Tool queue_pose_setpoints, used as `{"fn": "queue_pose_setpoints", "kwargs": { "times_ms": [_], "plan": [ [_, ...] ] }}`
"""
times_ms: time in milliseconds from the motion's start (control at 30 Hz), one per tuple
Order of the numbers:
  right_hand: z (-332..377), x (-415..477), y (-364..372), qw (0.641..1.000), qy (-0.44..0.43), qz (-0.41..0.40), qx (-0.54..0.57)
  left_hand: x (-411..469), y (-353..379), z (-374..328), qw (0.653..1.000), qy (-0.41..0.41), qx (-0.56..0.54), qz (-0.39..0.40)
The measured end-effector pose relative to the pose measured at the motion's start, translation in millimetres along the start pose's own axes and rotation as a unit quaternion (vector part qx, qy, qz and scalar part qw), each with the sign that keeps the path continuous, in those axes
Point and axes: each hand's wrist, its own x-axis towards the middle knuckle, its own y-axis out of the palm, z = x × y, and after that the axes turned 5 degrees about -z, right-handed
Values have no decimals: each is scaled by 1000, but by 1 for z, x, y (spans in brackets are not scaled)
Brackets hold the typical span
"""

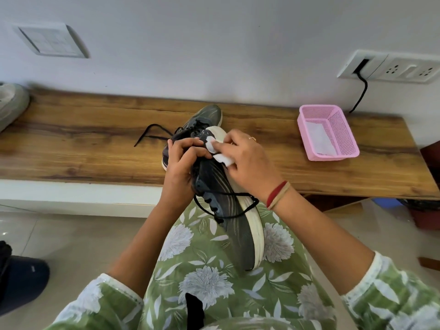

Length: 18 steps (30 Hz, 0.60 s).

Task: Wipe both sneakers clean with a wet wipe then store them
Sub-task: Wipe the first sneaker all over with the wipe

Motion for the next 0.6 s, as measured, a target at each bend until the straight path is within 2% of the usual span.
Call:
{"fn": "queue_pose_setpoints", "kwargs": {
  "times_ms": [133,200,233,267,300,333,367,400,433,467,533,567,600],
  "plan": [
    [-7,-30,-8,997,-37,60,-25,-4,1,0,1000,-19,-12,-4],
    [-16,-38,-12,995,-25,96,-13,-9,1,5,1000,-28,-14,6],
    [-20,-38,-14,995,23,86,36,-11,0,8,999,-30,-14,12],
    [-22,-34,-16,985,112,42,126,-11,0,9,999,-31,-14,17],
    [-21,-27,-20,942,228,-29,245,-11,-1,9,999,-28,-13,20],
    [-20,-18,-24,872,323,-102,352,-10,-1,9,999,-23,-12,21],
    [-17,-9,-25,808,381,-145,425,-8,-1,7,1000,-19,-11,18],
    [-14,1,-24,778,402,-151,458,-7,0,5,1000,-15,-10,15],
    [-8,10,-21,786,396,-132,456,-6,1,4,1000,-12,-7,14],
    [-1,17,-18,826,360,-109,420,-5,2,3,1000,-10,-3,13],
    [9,20,-10,957,196,-64,206,-2,2,0,1000,-2,4,14],
    [9,17,-6,988,111,-39,103,-1,2,-1,1000,6,4,14],
    [9,13,-4,998,44,-19,31,0,2,-2,1000,14,2,14]
  ]
}}
